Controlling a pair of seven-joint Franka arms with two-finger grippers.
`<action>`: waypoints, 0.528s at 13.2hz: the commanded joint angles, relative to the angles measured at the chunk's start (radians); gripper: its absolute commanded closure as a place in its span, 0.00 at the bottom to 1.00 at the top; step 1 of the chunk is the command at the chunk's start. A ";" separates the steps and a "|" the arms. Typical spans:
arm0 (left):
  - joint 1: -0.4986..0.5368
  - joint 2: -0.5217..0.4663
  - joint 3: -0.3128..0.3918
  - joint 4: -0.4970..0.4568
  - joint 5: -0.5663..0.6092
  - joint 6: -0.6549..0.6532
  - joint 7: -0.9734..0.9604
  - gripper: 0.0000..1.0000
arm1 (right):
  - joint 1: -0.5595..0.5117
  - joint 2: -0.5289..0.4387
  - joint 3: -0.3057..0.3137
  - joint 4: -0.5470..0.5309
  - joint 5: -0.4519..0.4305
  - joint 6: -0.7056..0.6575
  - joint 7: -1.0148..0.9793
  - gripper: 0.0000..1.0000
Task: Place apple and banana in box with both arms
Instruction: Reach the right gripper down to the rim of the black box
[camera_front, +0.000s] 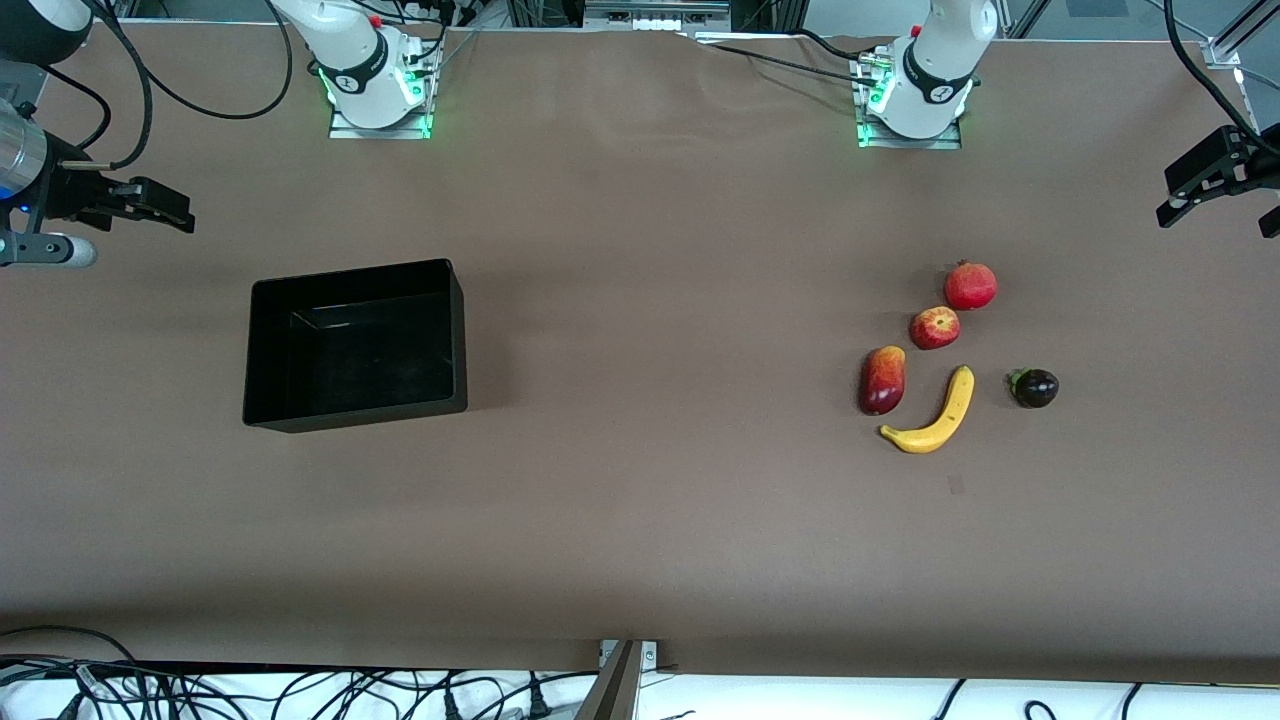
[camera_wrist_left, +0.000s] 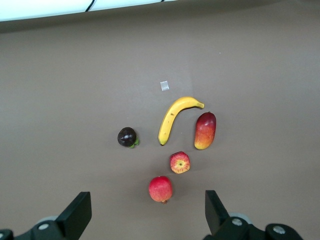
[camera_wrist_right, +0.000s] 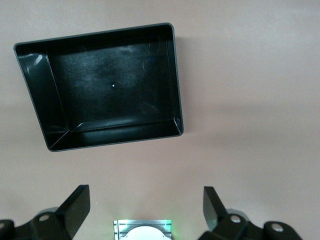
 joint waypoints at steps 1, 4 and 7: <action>0.011 0.010 -0.004 0.024 -0.024 -0.003 -0.004 0.00 | -0.002 0.035 0.012 0.054 0.012 -0.002 0.014 0.00; 0.011 0.010 -0.004 0.022 -0.022 -0.003 -0.004 0.00 | -0.001 0.036 0.014 0.054 0.014 0.000 0.024 0.00; 0.011 0.010 -0.004 0.024 -0.022 -0.004 -0.004 0.00 | -0.008 0.066 0.007 0.050 0.018 -0.068 0.010 0.00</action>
